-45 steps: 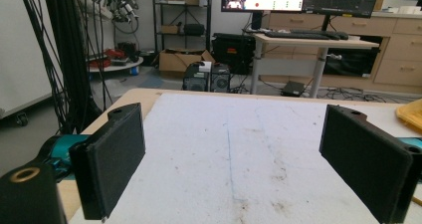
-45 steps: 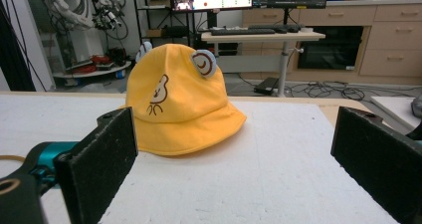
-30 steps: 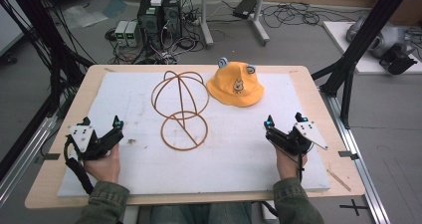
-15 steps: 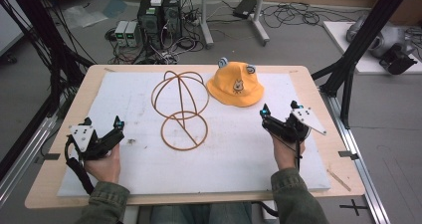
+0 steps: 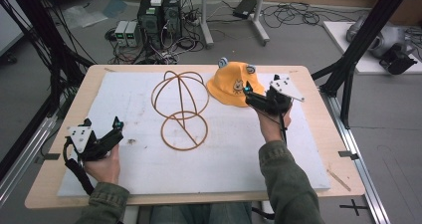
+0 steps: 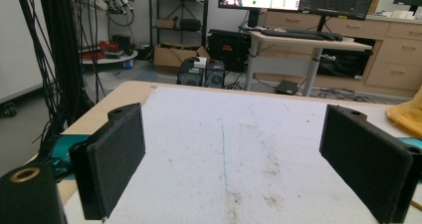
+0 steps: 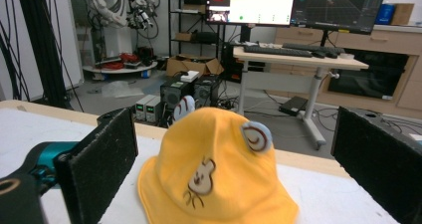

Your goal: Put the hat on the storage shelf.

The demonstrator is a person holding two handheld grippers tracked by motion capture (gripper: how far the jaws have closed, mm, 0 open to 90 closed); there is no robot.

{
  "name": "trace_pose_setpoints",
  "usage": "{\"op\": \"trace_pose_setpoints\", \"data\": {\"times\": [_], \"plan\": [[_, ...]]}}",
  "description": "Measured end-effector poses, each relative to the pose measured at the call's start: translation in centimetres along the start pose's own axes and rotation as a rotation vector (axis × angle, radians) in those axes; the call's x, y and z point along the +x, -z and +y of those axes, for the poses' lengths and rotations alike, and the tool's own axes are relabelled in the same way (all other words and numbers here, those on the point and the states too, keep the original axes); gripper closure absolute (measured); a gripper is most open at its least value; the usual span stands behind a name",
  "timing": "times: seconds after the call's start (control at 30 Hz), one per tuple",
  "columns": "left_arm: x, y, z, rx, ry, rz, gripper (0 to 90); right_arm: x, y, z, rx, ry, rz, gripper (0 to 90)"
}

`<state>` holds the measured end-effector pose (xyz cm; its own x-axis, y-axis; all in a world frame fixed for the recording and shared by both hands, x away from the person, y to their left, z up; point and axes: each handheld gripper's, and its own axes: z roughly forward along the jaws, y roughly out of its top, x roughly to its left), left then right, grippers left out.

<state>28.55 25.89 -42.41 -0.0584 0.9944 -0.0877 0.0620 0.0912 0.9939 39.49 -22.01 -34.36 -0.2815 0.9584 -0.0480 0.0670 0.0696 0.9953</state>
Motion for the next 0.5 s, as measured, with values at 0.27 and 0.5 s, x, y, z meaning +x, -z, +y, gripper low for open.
{"op": "trace_pose_setpoints", "data": {"times": [0.27, 0.5], "plan": [[0.1, 0.0, 0.0, -0.005, -0.006, 0.006, 11.1, 0.3, -5.8, 0.2, 0.087, -0.053, -0.018, 4.0], [0.4, 0.1, -0.2, 0.000, -0.005, 0.014, 11.0, 0.8, -10.3, -3.0, 0.187, -0.032, -0.052, 4.1]]}}
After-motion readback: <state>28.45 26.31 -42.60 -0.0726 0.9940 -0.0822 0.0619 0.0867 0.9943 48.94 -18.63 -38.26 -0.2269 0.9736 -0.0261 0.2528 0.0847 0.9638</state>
